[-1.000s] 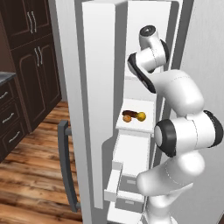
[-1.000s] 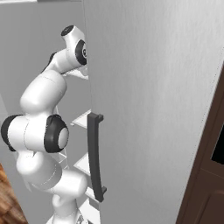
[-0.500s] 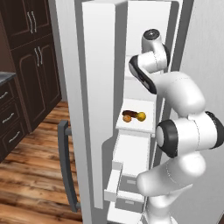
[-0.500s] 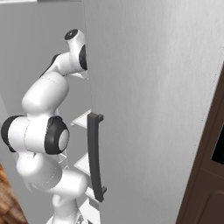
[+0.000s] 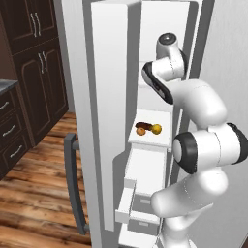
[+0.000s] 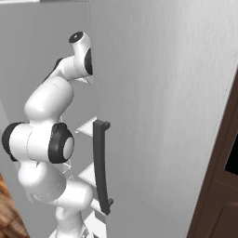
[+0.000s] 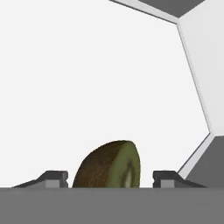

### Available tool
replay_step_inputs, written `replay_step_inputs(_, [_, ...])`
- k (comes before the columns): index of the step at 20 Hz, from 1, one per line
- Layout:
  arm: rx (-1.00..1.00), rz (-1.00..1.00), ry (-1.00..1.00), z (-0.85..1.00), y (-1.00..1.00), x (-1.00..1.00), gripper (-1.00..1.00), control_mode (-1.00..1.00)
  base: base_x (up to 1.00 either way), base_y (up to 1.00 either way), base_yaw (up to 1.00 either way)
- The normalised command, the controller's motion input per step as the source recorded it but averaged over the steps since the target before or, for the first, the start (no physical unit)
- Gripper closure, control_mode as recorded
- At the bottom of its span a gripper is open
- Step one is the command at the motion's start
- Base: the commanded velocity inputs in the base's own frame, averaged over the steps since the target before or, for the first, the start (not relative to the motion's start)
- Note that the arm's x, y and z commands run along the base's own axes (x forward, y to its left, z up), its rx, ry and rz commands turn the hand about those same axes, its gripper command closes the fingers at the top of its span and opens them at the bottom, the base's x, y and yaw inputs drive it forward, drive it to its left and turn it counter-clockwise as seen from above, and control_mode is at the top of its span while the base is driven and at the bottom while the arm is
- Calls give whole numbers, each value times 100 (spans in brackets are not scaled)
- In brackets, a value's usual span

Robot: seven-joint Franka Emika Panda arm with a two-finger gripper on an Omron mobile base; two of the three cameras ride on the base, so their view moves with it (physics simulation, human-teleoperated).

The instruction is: Take the sweet potato and kiwi from the highest rack and move them to the second highest rack where the lemon and tangerine are located, to maximize freezer space. Close the freezer door after rearranging.

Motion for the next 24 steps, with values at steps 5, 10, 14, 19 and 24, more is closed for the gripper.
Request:
replay_step_inputs(5, [-15, 1, 1, -31, 0, 0, 100, -100, 0, 0, 0])
replay_step_inputs(10, [-3, 0, 1, -12, 0, -16, 100, -100, 0, 0, 0])
replay_step_inputs(14, [0, 1, 0, 0, 9, -53, 100, -100, 0, 0, 0])
replay_step_inputs(19, [0, 8, 0, 0, 13, -57, 100, -100, 0, 0, 0])
replay_step_inputs(24, [0, 17, 0, 0, 10, -70, 100, -100, 0, 0, 0])
